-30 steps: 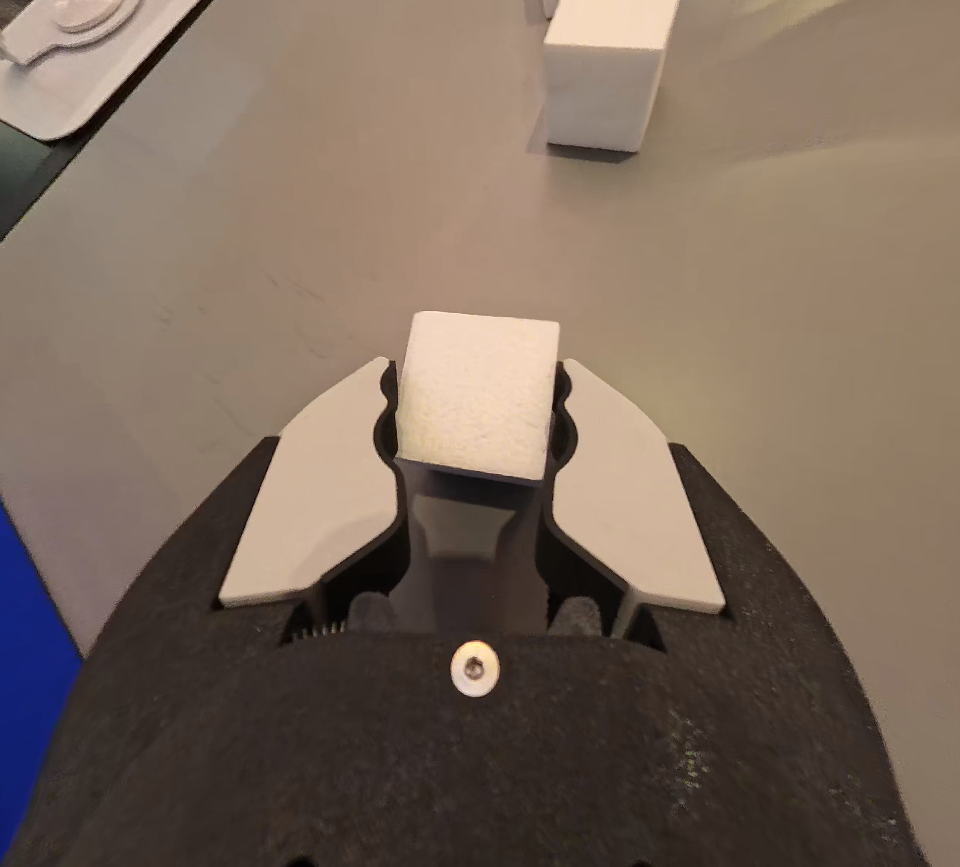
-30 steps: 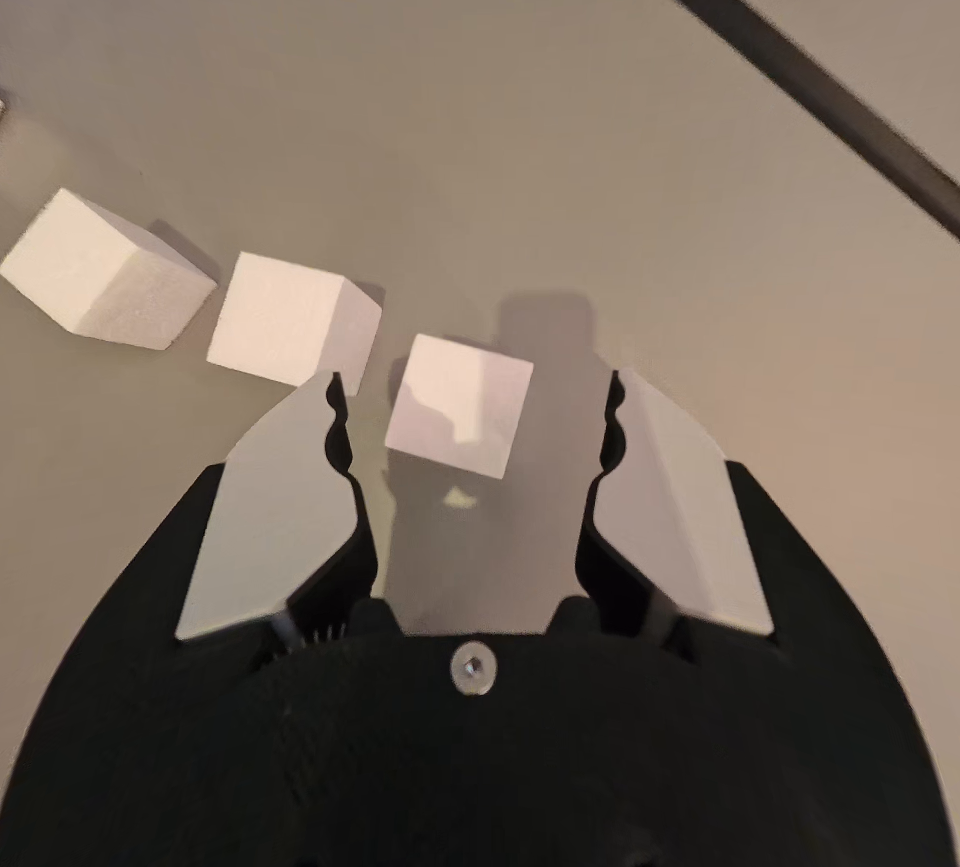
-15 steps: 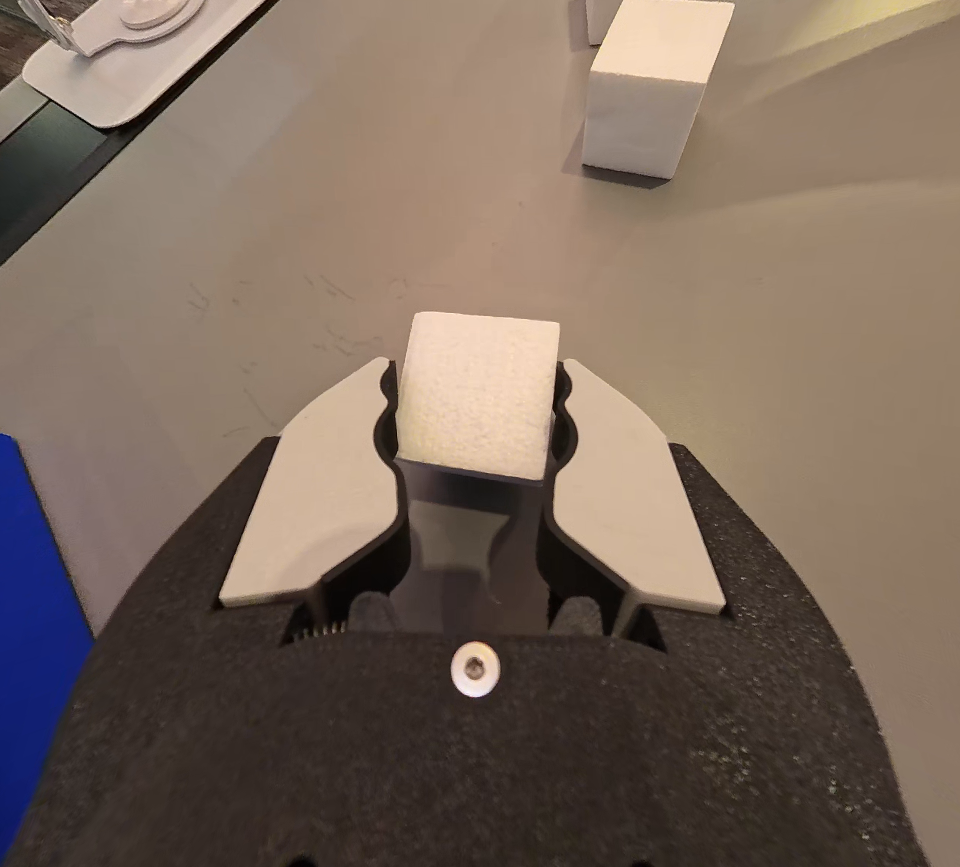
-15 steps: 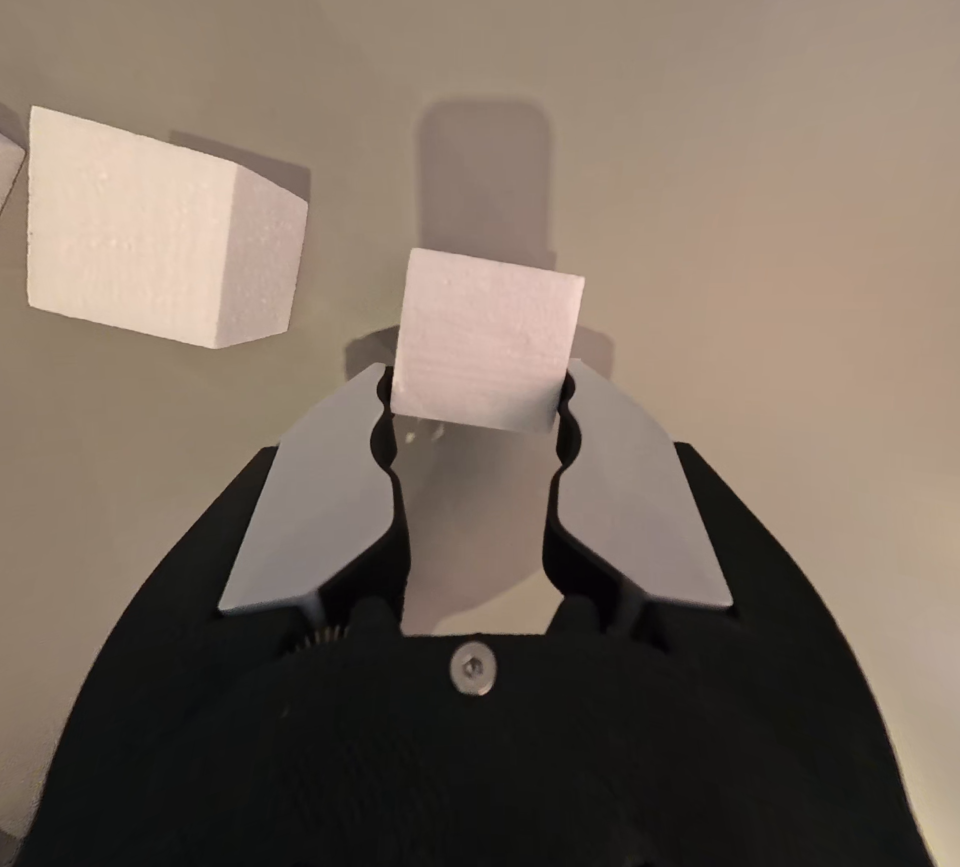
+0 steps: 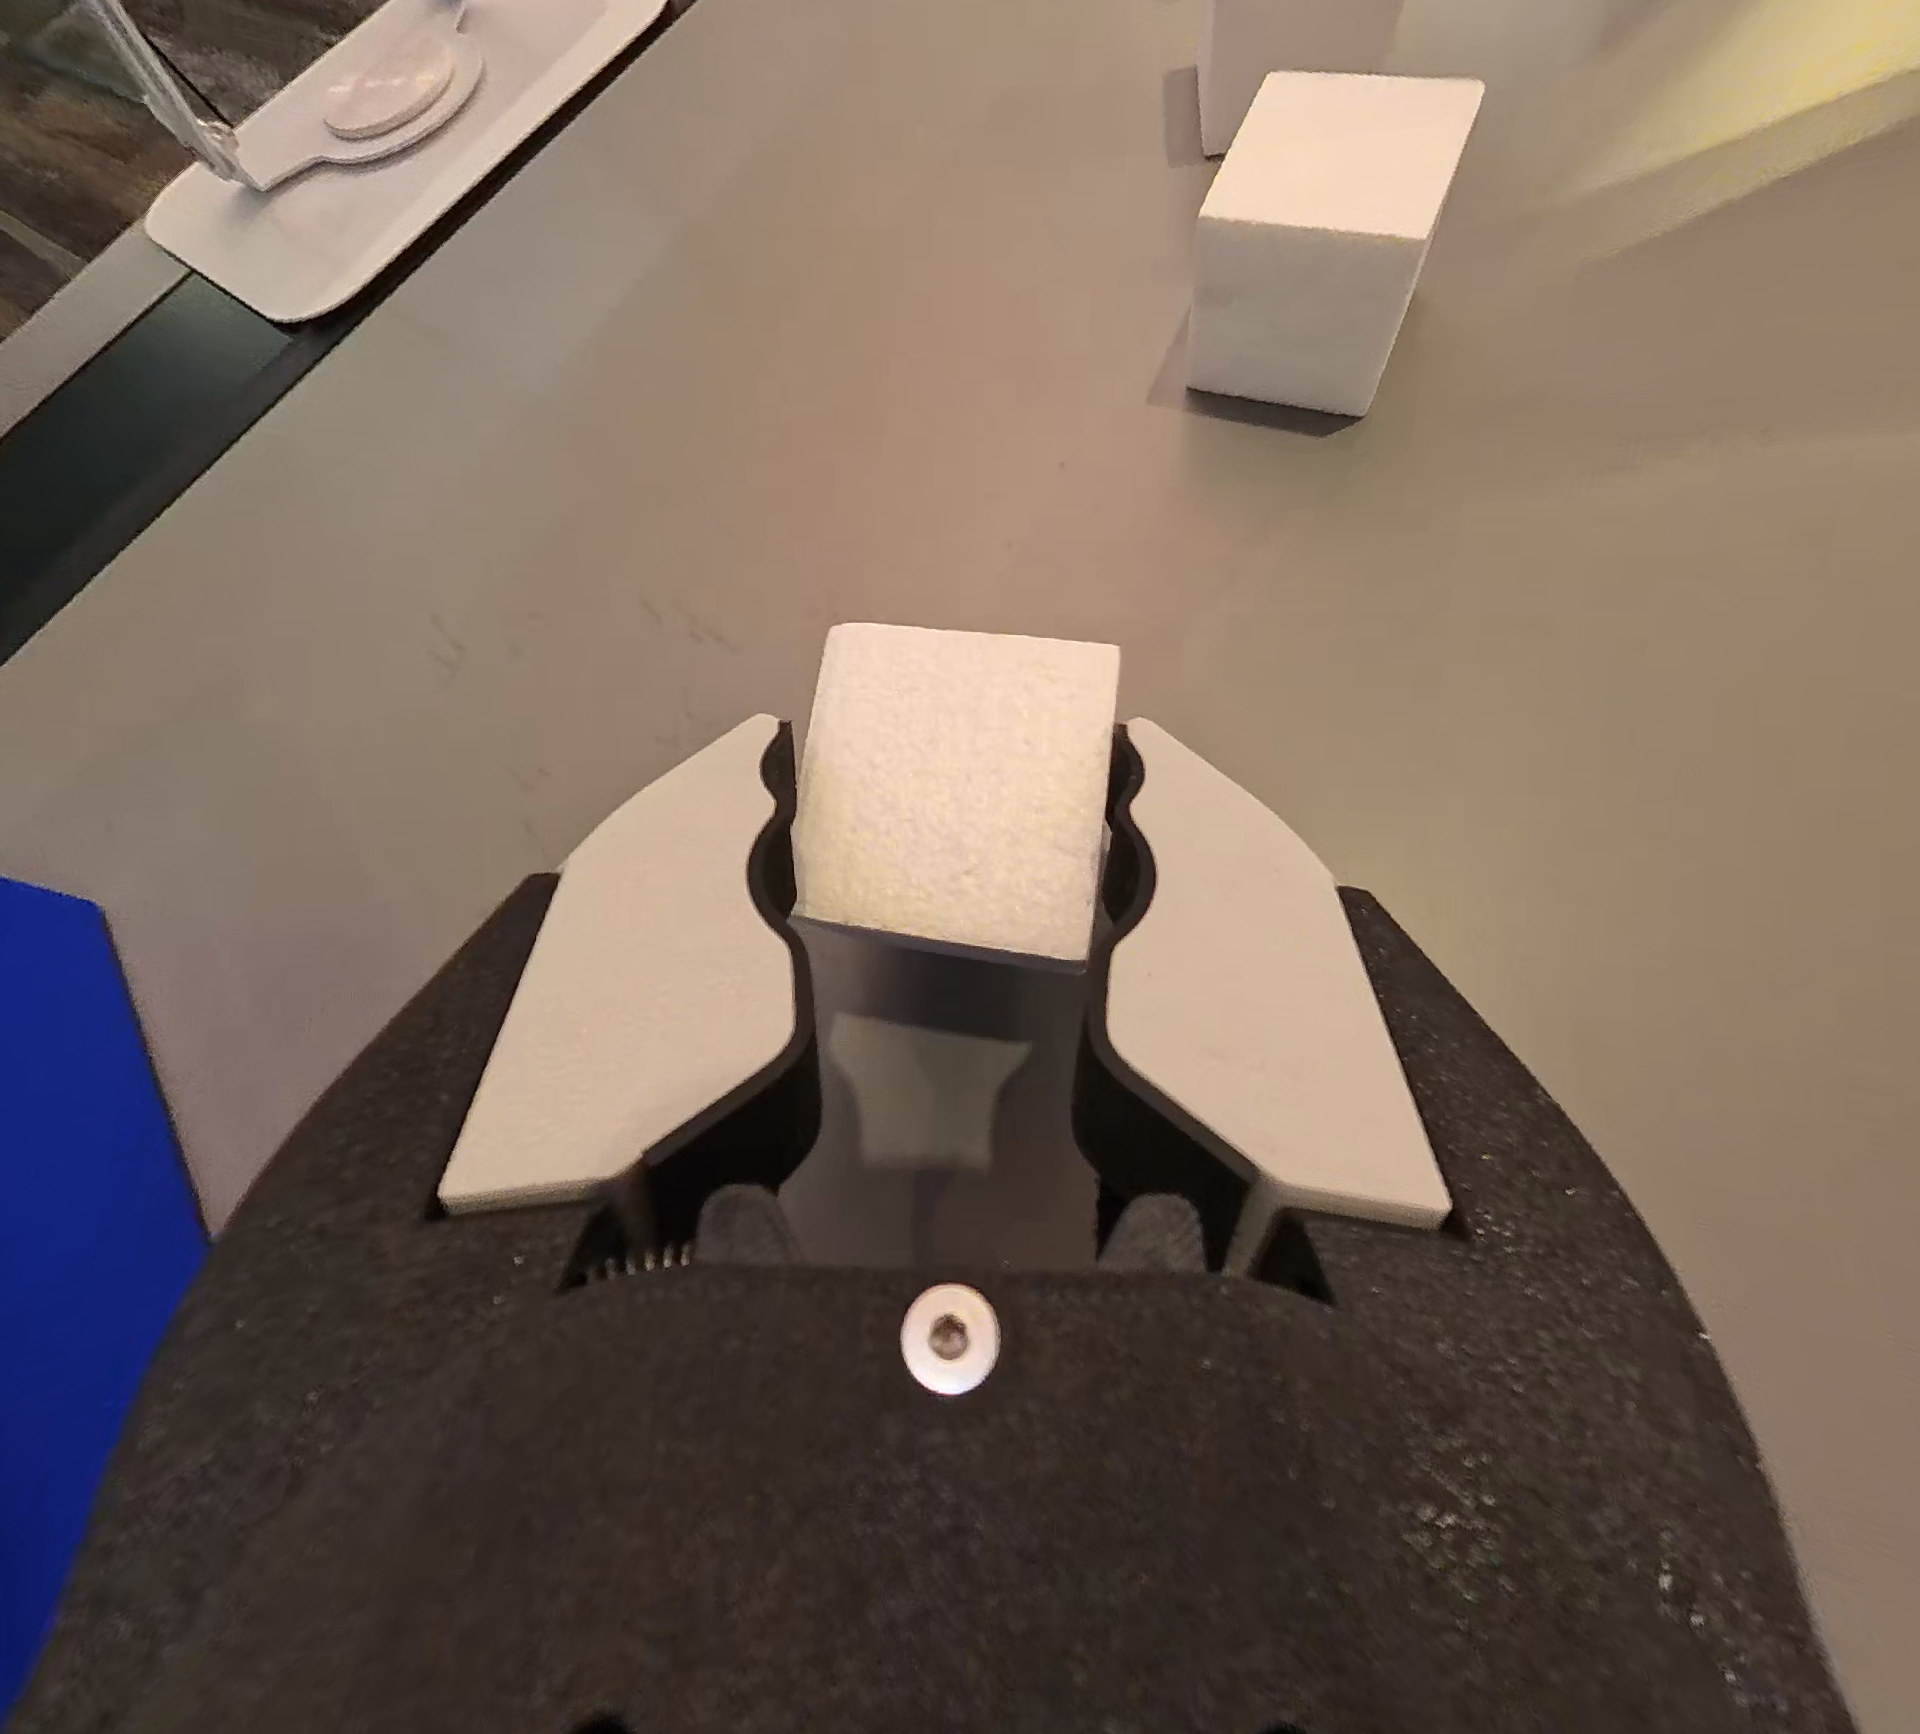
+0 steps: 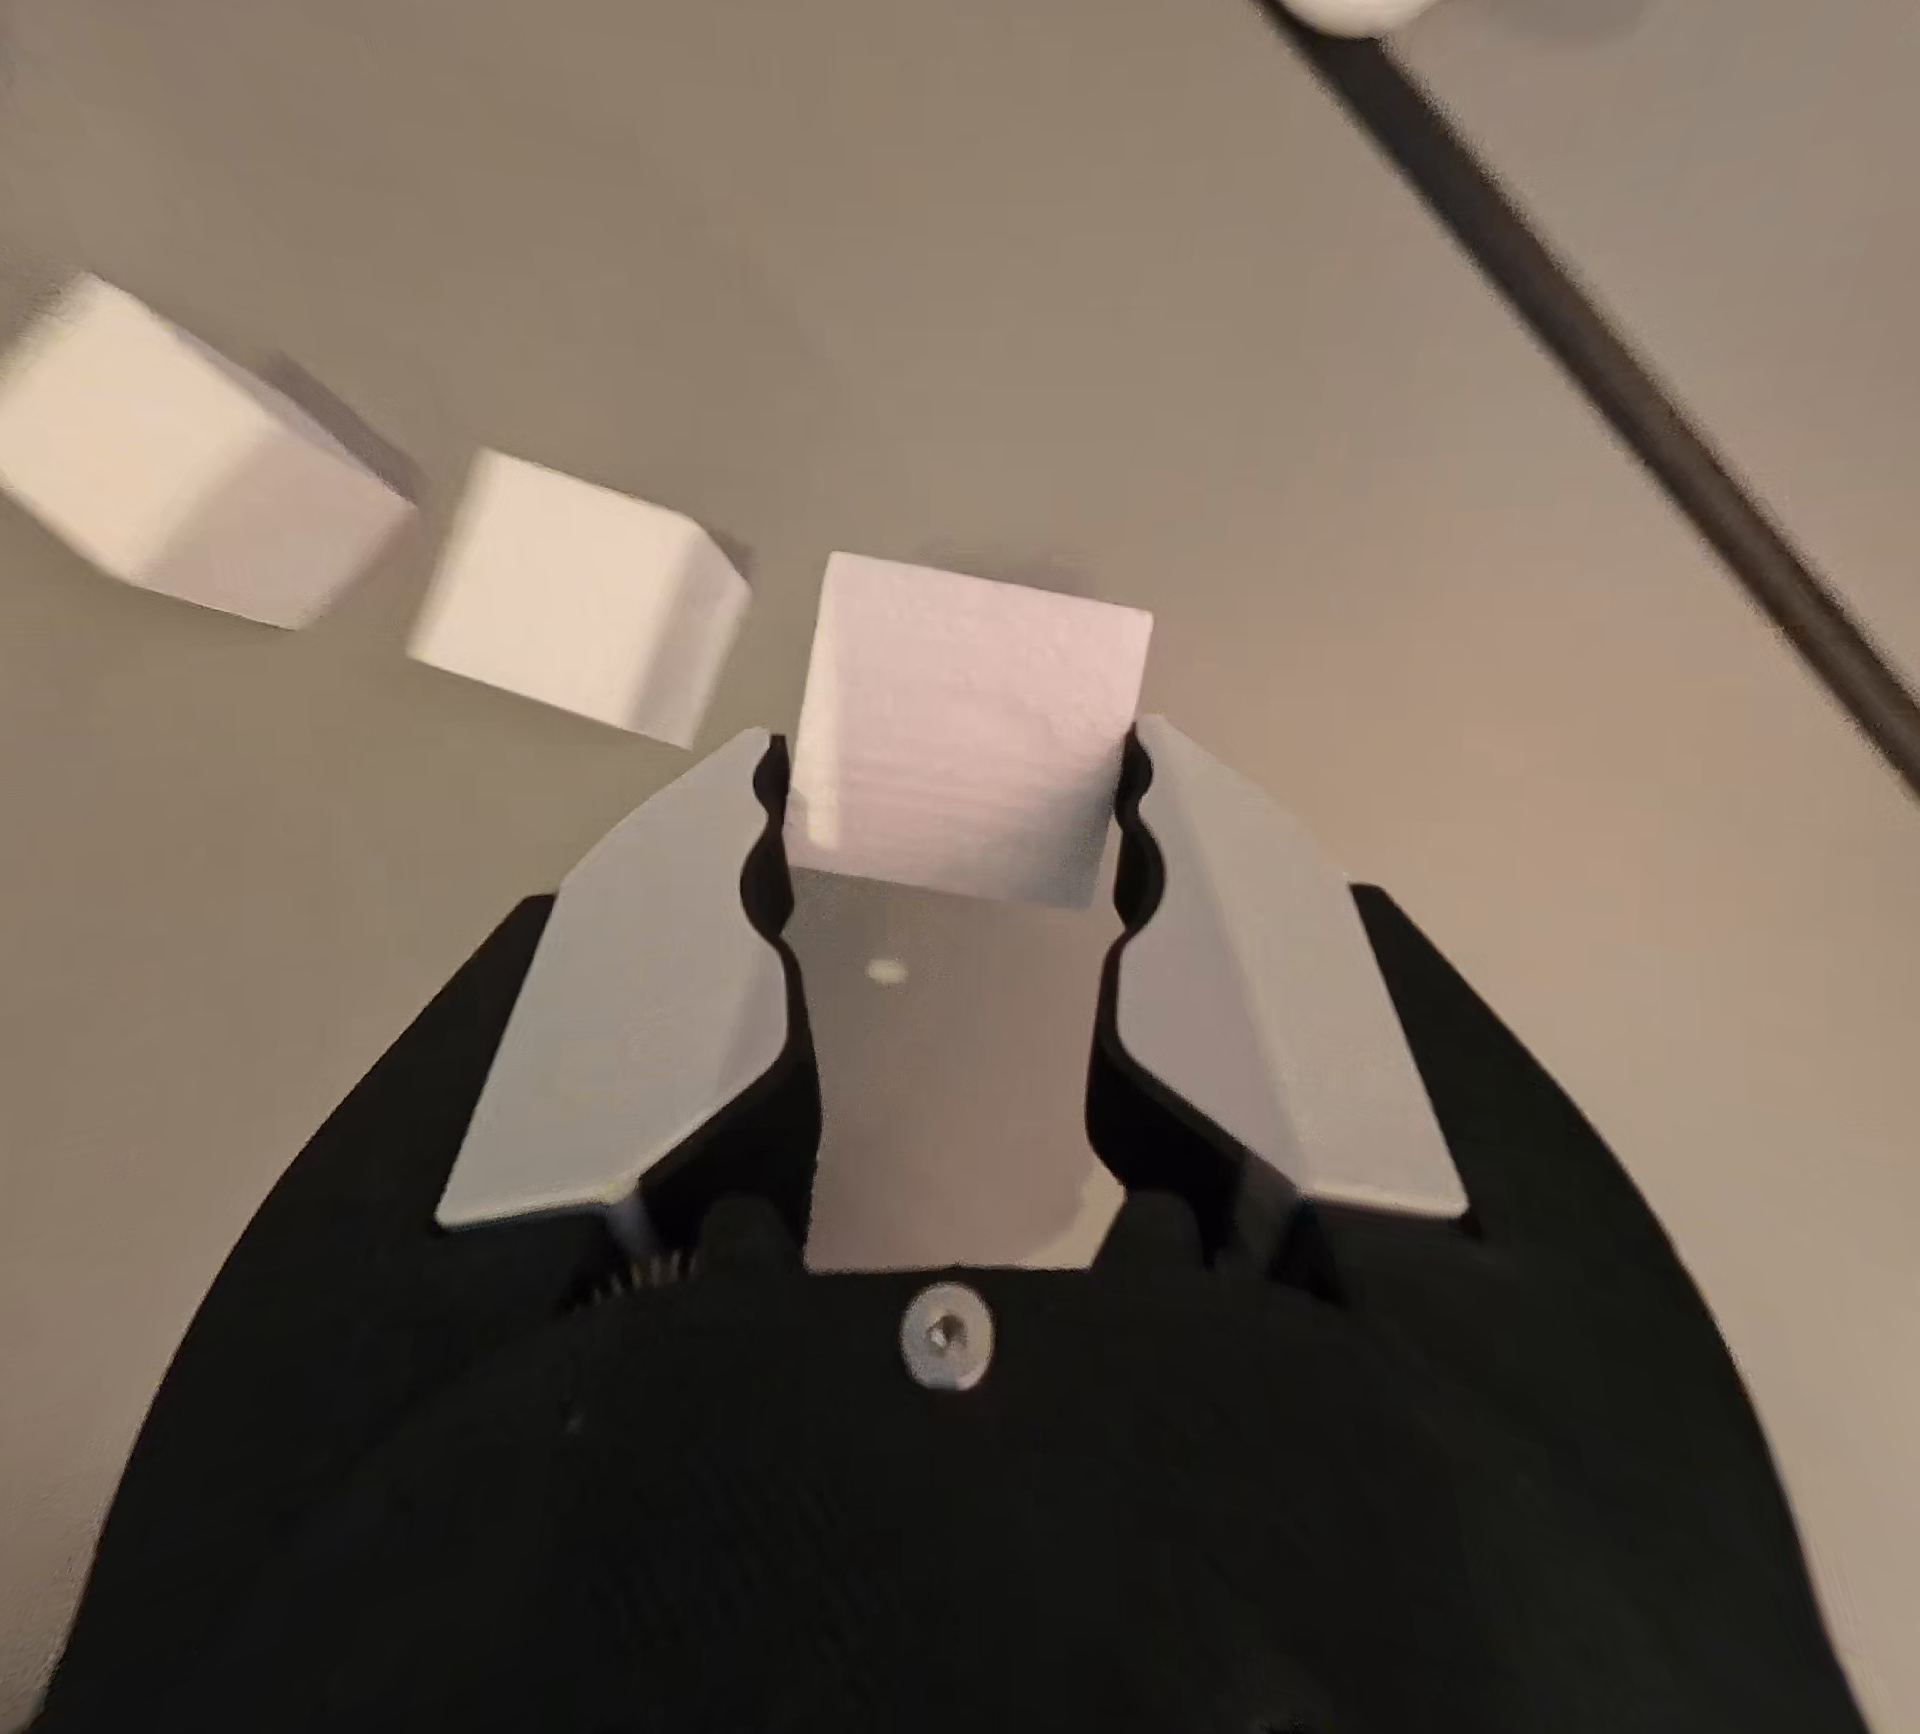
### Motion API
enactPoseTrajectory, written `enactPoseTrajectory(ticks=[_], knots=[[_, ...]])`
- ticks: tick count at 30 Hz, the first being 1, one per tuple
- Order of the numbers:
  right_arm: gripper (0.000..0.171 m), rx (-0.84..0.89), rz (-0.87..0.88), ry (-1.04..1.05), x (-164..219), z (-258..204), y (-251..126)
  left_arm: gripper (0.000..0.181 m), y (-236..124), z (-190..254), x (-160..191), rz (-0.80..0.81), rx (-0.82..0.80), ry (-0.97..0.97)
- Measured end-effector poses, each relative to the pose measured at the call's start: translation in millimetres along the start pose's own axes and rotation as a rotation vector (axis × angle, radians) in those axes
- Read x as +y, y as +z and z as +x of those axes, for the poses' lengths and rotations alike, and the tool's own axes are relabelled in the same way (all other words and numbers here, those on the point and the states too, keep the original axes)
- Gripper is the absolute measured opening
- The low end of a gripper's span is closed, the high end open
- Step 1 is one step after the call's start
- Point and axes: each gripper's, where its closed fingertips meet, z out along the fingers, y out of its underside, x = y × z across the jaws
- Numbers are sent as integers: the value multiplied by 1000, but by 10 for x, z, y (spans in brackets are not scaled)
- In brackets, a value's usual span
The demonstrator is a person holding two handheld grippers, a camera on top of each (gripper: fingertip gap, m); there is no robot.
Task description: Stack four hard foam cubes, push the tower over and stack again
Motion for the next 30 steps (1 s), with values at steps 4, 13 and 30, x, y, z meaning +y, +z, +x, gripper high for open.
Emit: enactPoseTrajectory(ticks=[4,13,30], knots=[[61,-238,201,-307,-638,-755,-176,57,-38,-53,-19,38,-20,-33],[61,-581,-12,-667,-681,-1758,325,57,-120,-165,-63,136,-61,-81],[62,-584,-124,-760,-488,-1827,508,57,-47,-12,-13,84,-55,40]])
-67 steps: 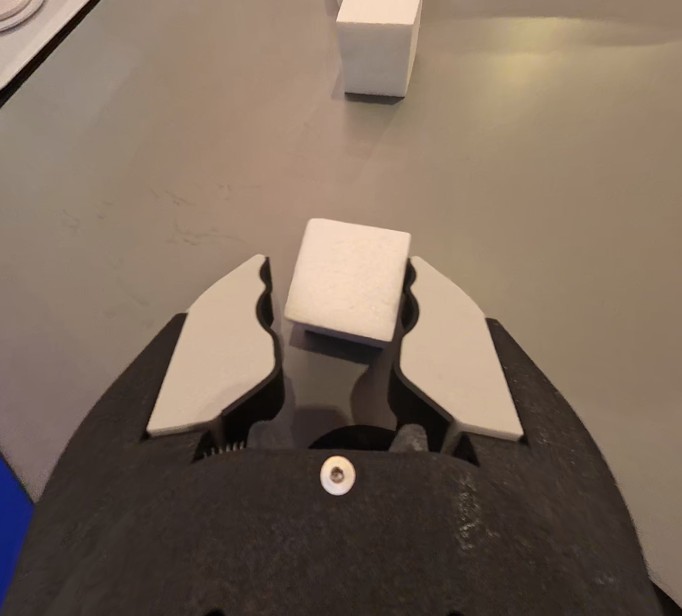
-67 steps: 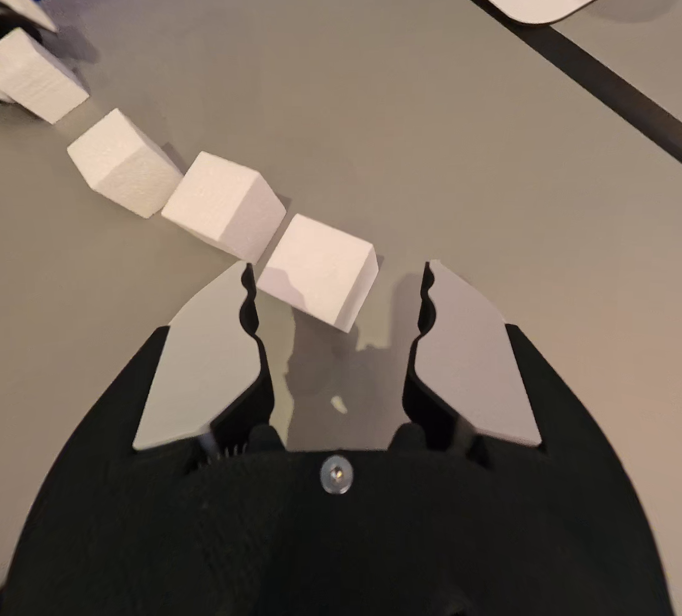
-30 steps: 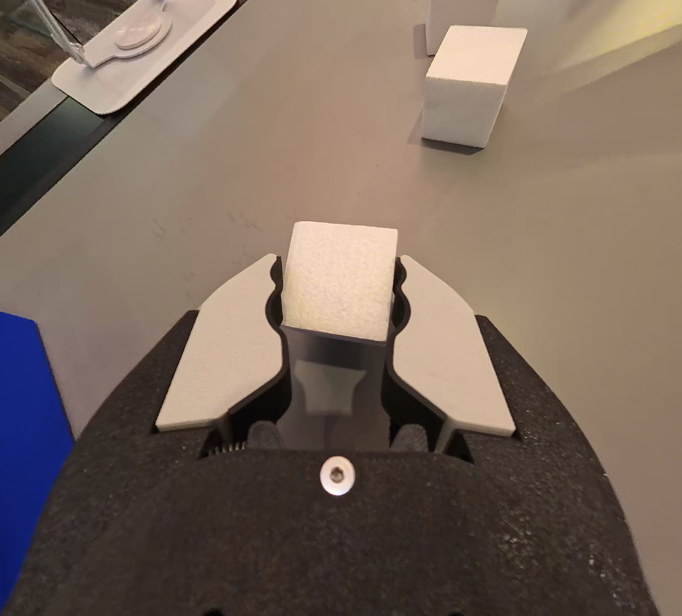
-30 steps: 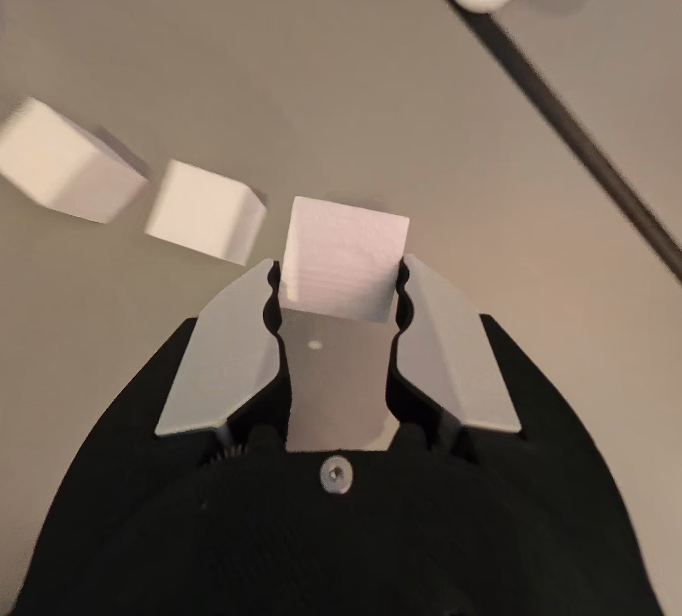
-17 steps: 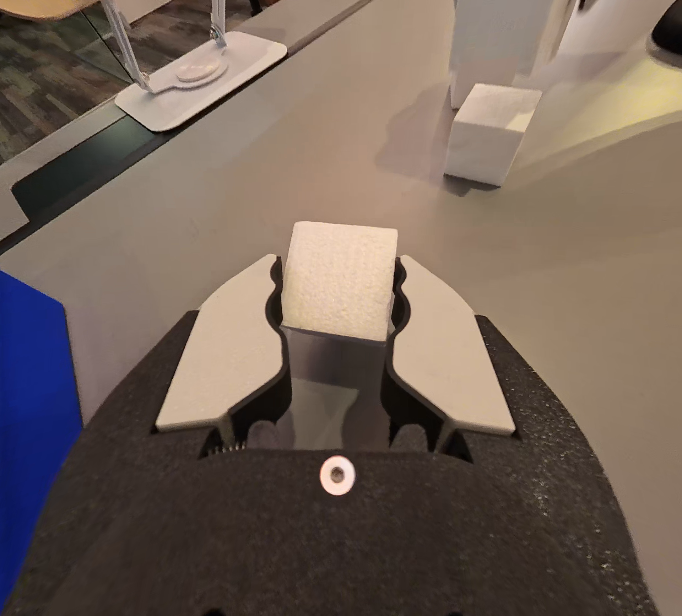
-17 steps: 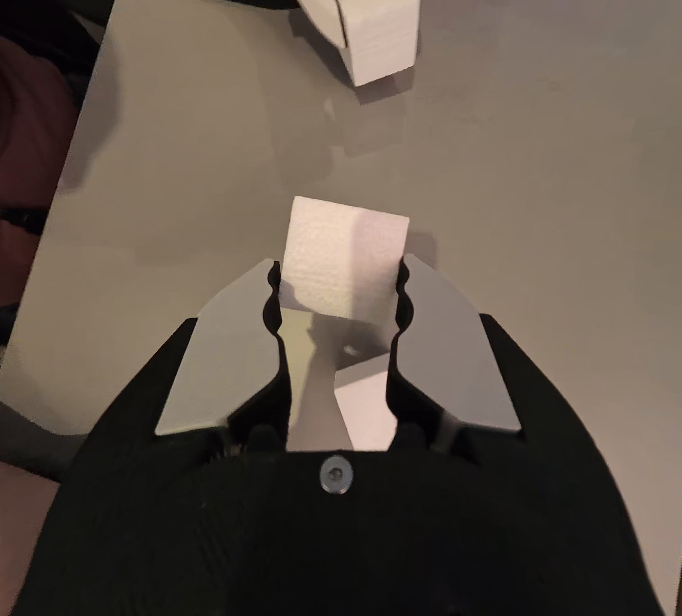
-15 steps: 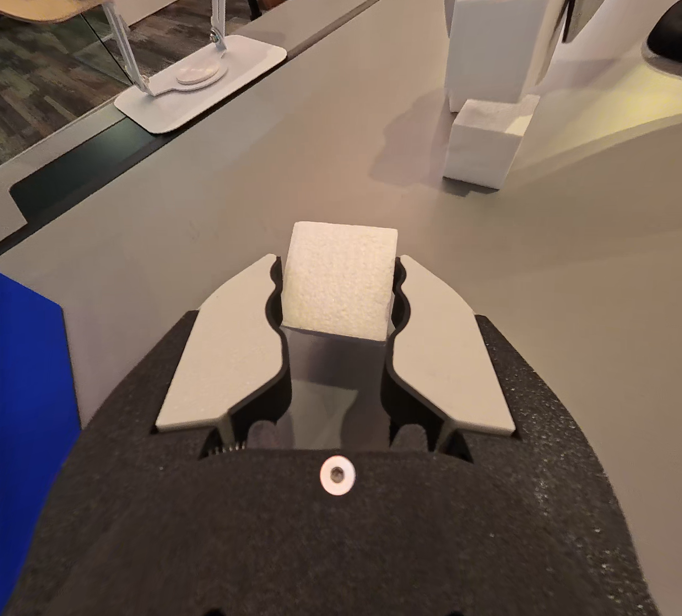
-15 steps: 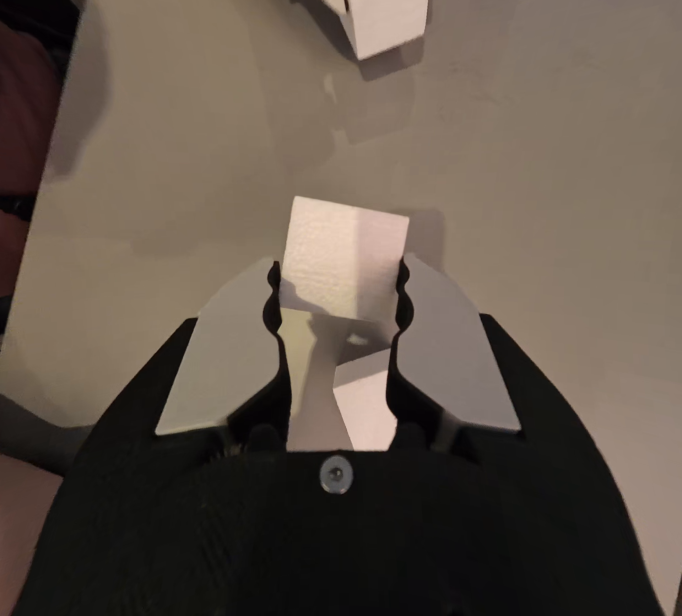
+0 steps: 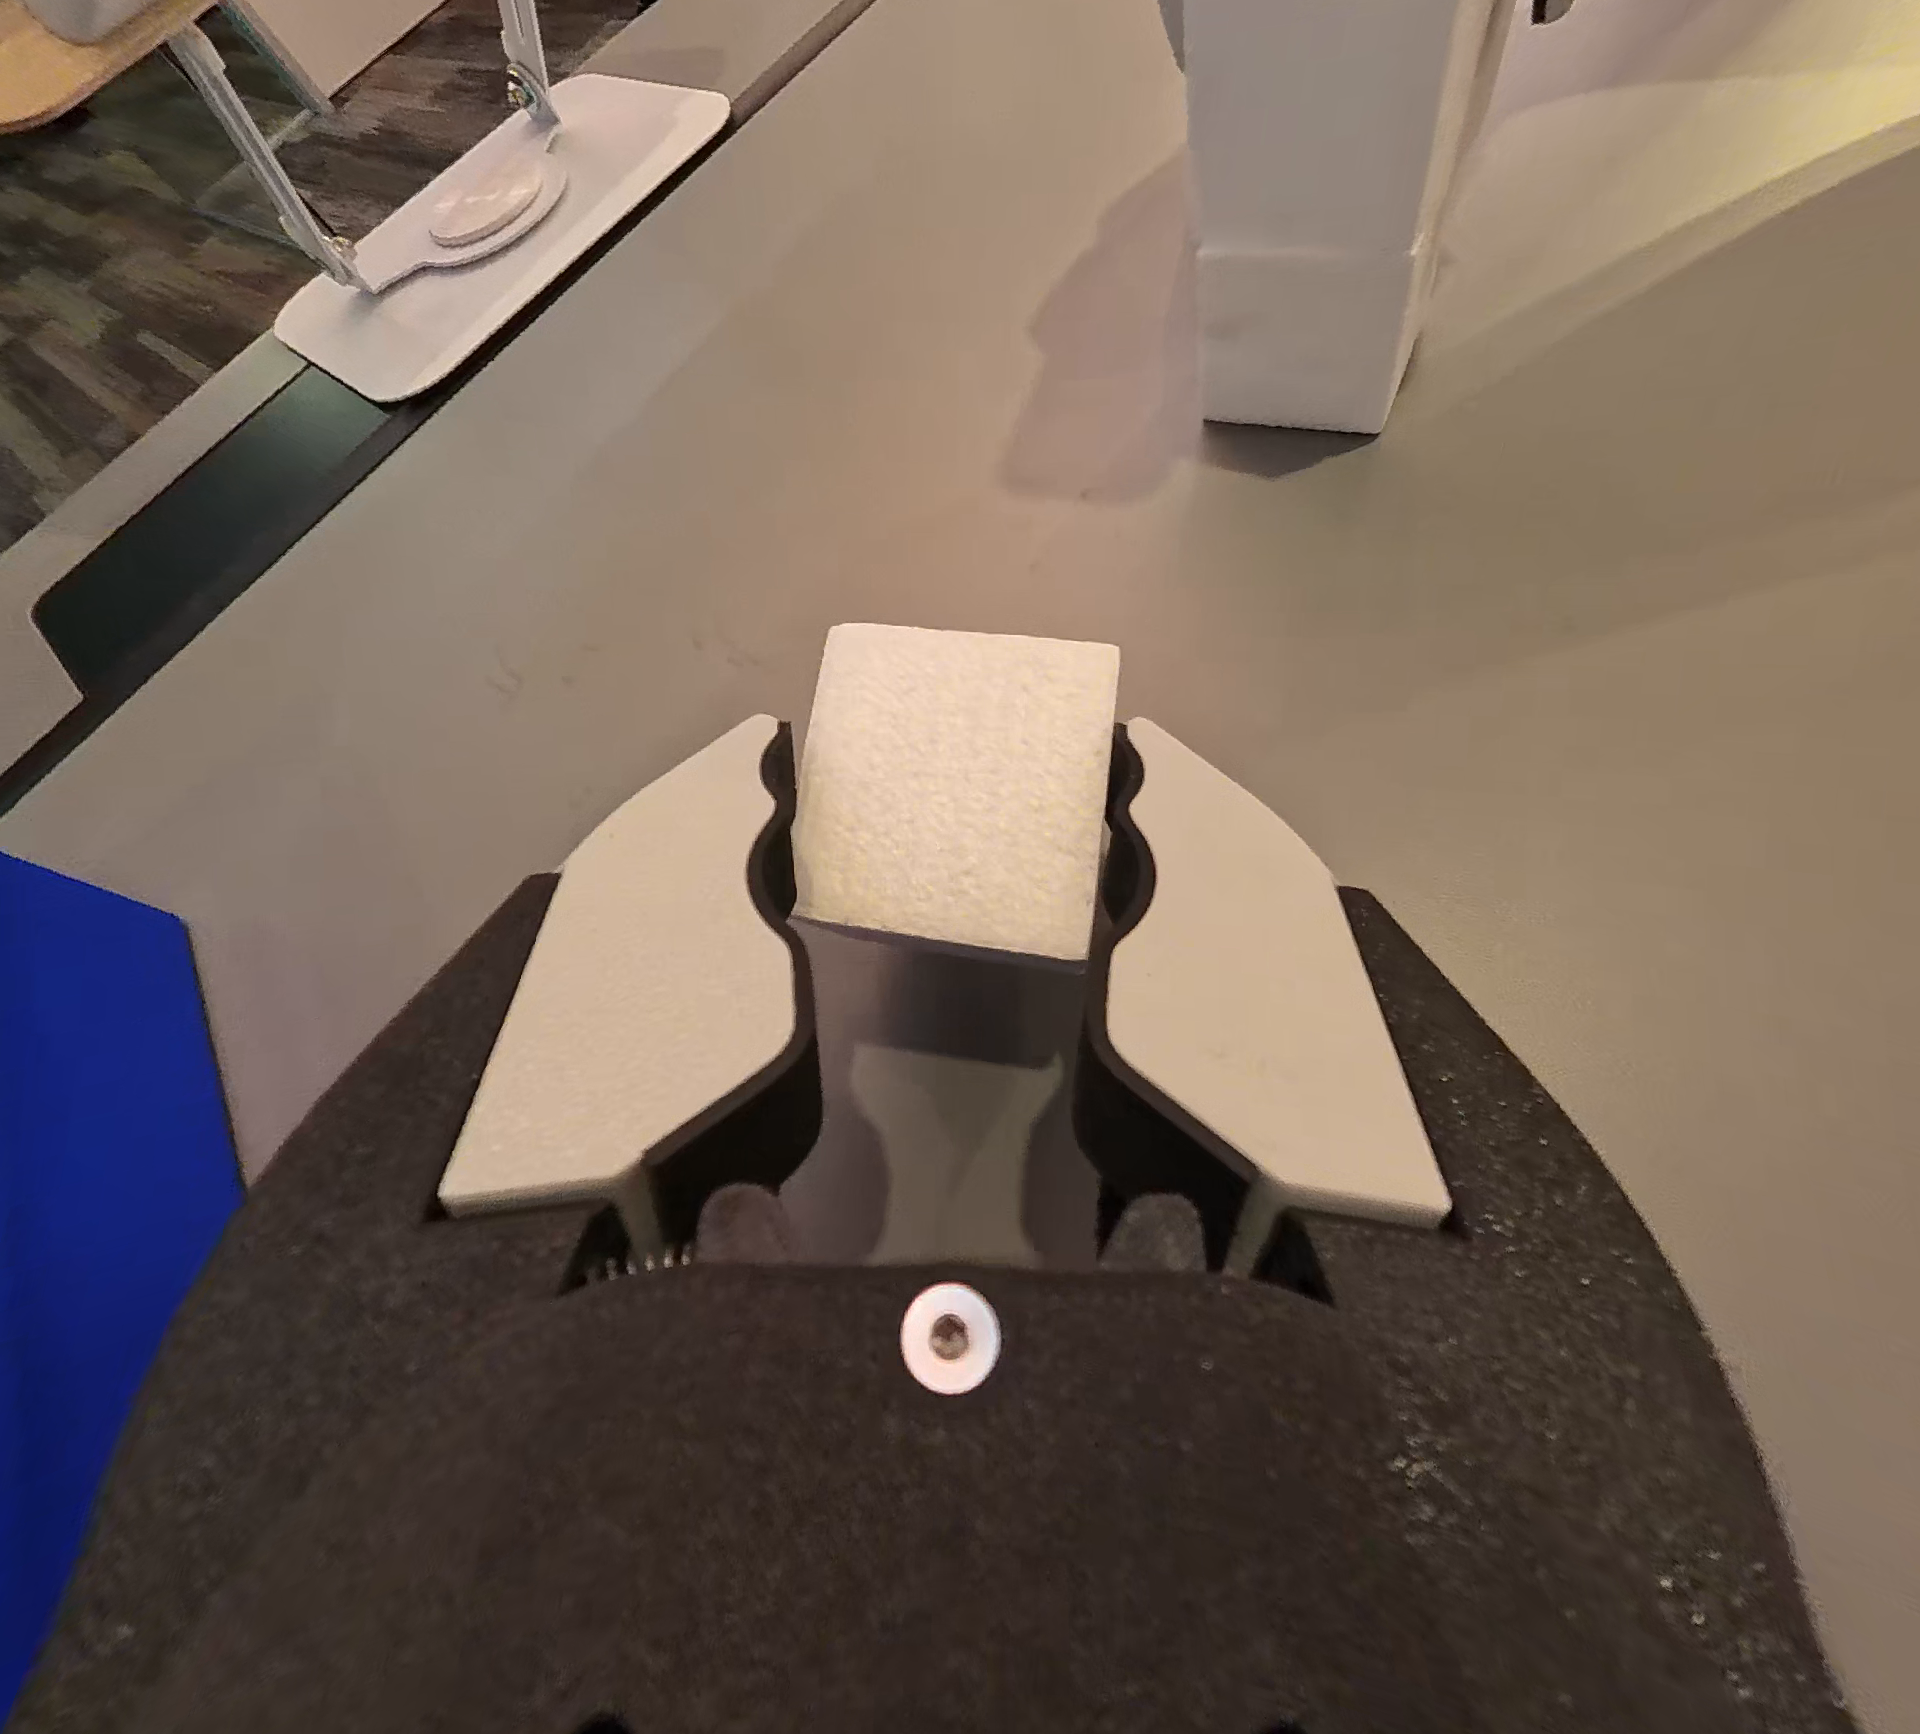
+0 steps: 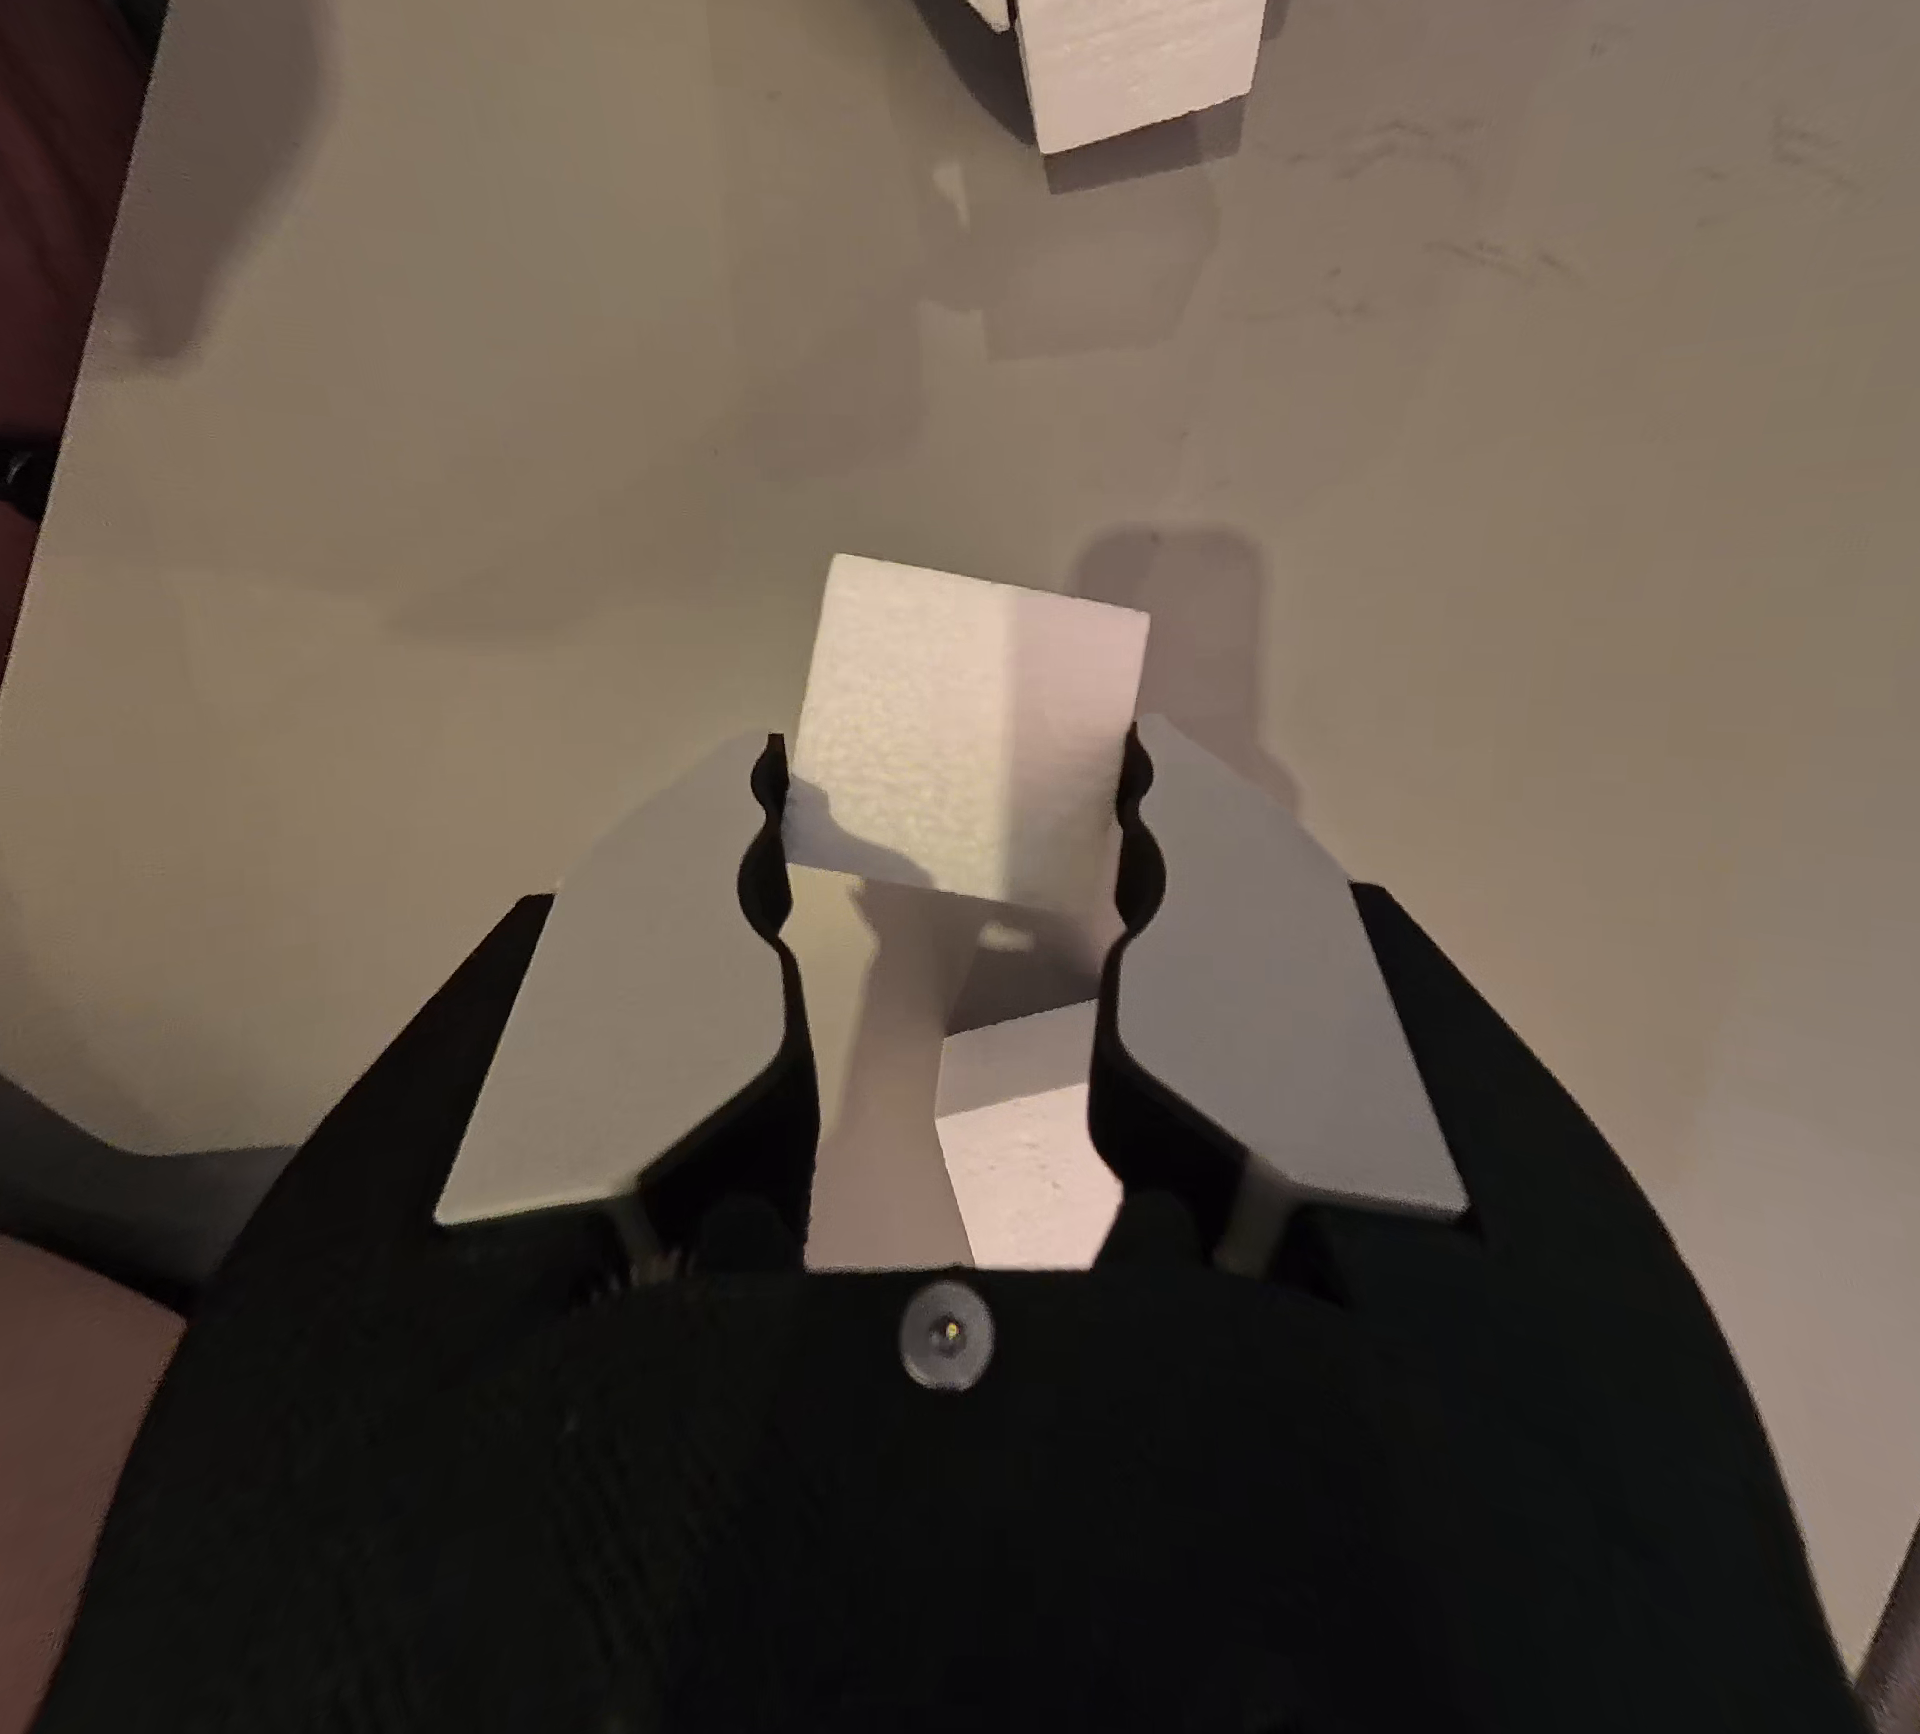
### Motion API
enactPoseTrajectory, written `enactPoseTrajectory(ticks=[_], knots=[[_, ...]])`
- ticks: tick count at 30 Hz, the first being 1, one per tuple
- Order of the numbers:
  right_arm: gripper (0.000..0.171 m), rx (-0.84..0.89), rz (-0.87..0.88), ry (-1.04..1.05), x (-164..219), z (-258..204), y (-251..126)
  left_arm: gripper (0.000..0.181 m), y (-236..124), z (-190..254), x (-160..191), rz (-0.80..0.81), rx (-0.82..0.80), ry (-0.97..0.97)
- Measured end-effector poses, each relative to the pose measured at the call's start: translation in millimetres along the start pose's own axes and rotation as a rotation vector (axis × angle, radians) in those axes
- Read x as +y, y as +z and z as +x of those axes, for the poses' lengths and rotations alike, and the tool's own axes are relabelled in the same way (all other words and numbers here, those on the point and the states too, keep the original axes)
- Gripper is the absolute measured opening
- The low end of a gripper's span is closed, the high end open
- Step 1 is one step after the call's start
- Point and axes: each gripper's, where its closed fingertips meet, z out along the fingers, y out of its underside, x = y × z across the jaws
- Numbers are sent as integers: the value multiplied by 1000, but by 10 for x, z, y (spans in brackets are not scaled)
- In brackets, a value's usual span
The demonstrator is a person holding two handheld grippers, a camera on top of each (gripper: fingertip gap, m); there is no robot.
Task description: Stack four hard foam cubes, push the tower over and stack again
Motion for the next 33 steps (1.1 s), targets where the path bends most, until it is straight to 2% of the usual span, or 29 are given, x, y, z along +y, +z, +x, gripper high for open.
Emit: enactPoseTrajectory(ticks=[3,5,10,14,16,20,24,33], knots=[[71,12,24,8,-7,-4,-78,57,-33,4,-67,35,13,-12],[74,26,107,11,-53,-18,-248,57,-97,-11,-270,100,31,-41],[77,133,322,83,136,8,-931,57,-130,193,-1260,244,177,-28],[72,179,432,206,510,63,-1222,57,232,481,-1783,155,232,87],[72,185,440,249,664,83,-1251,57,428,620,-1840,93,284,106],[71,170,456,272,770,119,-1220,57,697,709,-1689,-22,330,95],[71,136,426,292,814,157,-1097,57,751,729,-1671,-32,359,53],[71,97,327,361,928,239,-846,57,777,750,-1578,-88,355,105]])
